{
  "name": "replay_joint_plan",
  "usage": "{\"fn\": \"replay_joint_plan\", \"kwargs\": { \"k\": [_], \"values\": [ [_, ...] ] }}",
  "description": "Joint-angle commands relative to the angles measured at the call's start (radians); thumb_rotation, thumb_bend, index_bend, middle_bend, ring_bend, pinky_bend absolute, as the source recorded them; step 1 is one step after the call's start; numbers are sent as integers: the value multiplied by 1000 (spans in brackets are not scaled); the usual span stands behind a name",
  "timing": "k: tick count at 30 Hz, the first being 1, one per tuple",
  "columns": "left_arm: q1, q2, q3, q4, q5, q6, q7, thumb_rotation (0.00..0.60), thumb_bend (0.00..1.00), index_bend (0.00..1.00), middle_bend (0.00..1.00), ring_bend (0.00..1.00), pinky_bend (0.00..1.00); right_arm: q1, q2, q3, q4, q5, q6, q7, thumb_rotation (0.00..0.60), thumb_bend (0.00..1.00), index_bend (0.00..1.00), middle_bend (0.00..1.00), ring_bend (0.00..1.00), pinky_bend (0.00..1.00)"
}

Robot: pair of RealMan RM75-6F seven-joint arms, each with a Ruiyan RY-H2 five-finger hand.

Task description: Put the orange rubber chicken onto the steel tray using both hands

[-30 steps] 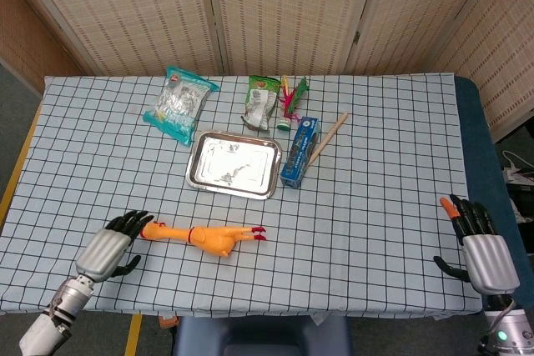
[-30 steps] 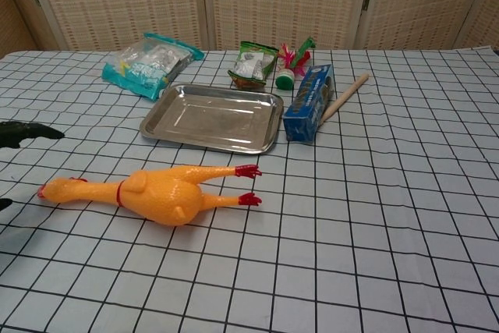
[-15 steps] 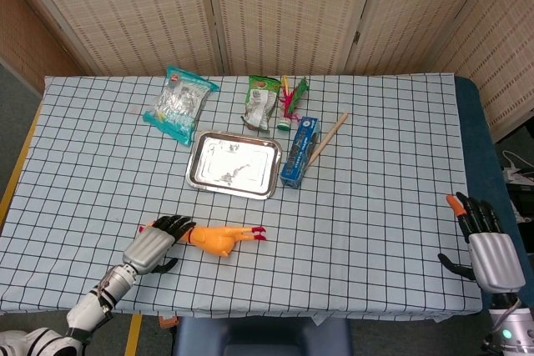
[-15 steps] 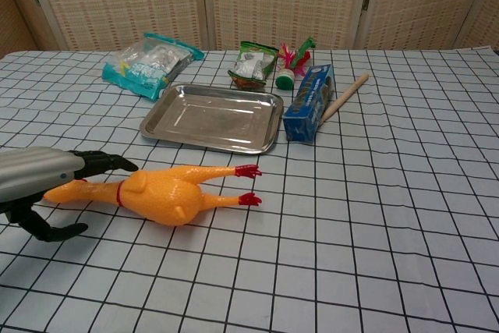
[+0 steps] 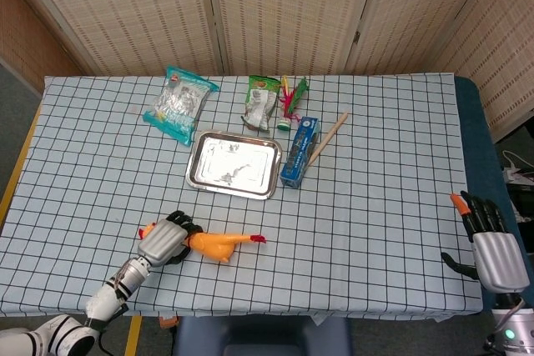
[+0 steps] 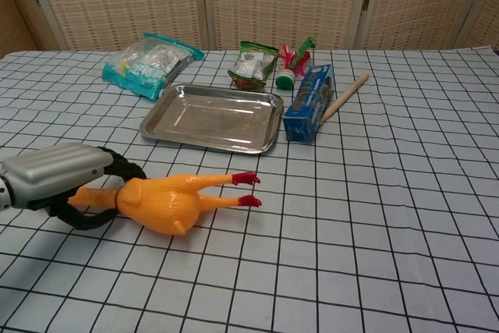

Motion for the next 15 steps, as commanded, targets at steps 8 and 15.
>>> {"fn": "replay_joint_plan", "kwargs": {
  "k": [8, 15],
  "values": [
    [28, -28, -5, 35, 49, 156, -81, 600, 734, 801, 734, 482, 392, -7, 0, -11, -14, -36, 21, -5, 600, 123, 0, 0, 0, 0],
    [31, 8, -29, -50, 35, 200, -66, 600, 739, 812, 756, 535, 470, 110, 88, -5, -165, -106, -121, 61, 600, 123, 0, 0, 0, 0]
  ]
}}
